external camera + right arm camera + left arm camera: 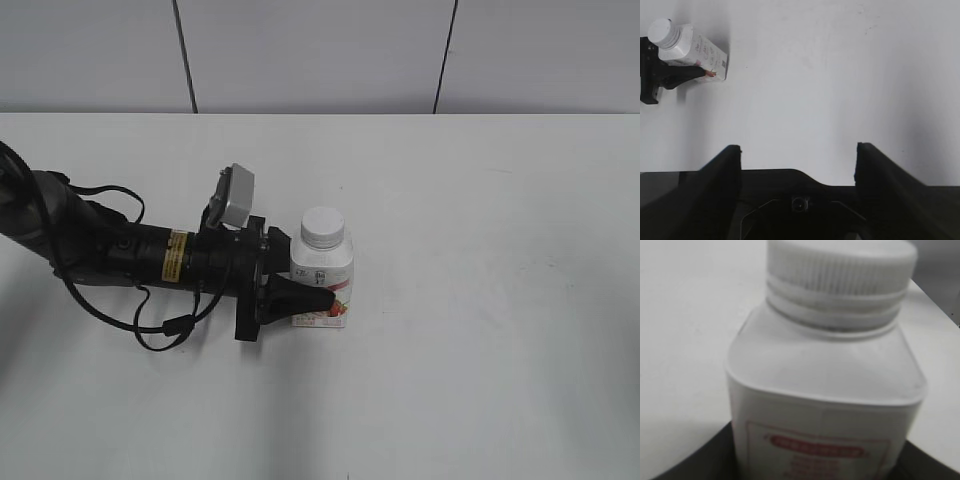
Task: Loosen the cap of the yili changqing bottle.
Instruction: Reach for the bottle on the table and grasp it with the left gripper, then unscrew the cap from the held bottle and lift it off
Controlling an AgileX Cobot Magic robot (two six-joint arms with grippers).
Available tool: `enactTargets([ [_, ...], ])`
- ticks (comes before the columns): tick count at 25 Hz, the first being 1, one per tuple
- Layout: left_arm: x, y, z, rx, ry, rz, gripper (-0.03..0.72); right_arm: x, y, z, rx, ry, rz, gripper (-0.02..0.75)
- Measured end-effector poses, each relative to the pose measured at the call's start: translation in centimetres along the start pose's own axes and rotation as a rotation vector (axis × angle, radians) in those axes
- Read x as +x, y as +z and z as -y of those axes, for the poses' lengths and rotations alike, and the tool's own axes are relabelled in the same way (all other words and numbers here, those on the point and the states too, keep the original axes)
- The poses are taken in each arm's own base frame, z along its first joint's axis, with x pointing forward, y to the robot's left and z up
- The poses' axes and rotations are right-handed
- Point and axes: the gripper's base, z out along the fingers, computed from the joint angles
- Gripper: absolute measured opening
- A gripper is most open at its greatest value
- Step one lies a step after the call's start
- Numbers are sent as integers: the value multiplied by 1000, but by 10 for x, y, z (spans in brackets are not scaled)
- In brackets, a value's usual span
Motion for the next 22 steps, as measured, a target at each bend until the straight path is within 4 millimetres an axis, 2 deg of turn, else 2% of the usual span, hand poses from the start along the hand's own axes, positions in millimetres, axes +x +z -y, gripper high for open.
enactTargets([
  [4, 0, 0, 0, 1, 12, -1, 385, -37, 11, -6, -26, 40, -103, 556],
  [8, 0, 1, 1, 3, 34, -2, 385, -76, 38, -10, -69, 93, -234, 556],
  [11, 0, 1, 1, 3, 39, -2, 385, -101, 54, -23, -111, 101, -280, 556],
  [15, 0, 1, 1, 3, 40, -2, 384, -122, 85, -53, -116, 98, -380, 556],
  [22, 0, 1, 1, 3, 42, -2, 384, -143, 160, -99, -70, 146, -534, 556],
])
